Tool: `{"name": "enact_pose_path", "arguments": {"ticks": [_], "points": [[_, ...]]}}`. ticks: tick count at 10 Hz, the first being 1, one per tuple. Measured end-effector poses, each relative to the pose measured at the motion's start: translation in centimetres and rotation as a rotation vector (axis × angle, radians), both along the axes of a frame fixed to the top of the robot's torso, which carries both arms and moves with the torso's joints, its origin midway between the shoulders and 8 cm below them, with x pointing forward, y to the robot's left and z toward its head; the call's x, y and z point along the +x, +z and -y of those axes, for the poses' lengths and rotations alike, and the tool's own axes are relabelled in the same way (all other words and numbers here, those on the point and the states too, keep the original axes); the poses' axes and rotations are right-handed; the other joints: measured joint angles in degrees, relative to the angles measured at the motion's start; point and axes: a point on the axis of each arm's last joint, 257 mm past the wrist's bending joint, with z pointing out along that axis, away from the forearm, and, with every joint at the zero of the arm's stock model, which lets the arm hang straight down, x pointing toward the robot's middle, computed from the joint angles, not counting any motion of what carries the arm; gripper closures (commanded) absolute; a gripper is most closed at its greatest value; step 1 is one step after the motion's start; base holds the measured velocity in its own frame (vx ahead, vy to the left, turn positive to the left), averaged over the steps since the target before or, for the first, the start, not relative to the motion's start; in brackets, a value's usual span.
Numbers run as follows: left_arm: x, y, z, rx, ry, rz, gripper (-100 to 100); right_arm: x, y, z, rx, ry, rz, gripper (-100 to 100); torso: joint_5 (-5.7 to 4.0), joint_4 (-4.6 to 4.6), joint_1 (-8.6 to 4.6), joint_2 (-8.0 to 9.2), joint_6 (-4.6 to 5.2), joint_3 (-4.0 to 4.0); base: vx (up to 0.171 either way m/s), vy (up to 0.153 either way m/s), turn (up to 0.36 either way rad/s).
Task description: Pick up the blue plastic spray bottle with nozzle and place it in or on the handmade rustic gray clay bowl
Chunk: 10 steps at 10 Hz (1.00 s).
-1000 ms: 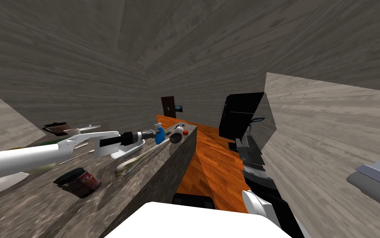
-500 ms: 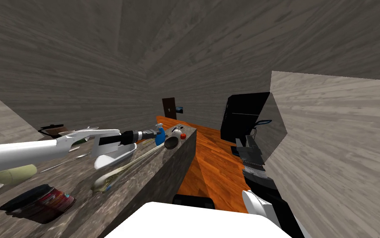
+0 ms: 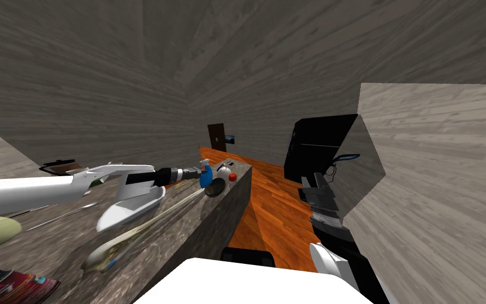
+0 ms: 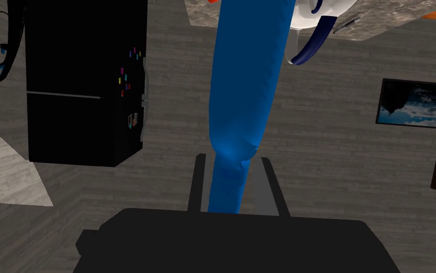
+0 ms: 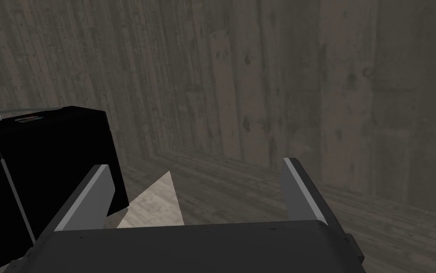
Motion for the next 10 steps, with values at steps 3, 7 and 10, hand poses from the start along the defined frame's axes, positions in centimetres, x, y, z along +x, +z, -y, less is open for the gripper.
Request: {"name": "enact_pose_path", "arguments": {"ticks": [3, 7, 10], "points": [[0.03, -0.1, 0.15, -0.002, -0.002, -0.007, 100, 0.0, 0.01, 0.0, 0.0, 0.0, 0.0, 0, 0.08, 0.09, 0.3, 0.39, -0.06, 0.23, 0.0, 0.008, -0.005], [-0.71, -0.83, 0.97, 0.005, -0.021, -0.038, -100, 0.0, 0.01, 0.0, 0.0, 0.0, 0.0, 0, 0.02, 0.1, 0.16, 0.36, -0.01, 0.22, 0.039, -0.023, 0.052], [-0.71, -0.83, 0.97, 0.005, -0.021, -0.038, -100, 0.0, 0.01, 0.0, 0.0, 0.0, 0.0, 0, 0.04, 0.13, 0.24, 0.45, -0.02, 0.28, 0.0, 0.0, 0.0]]}}
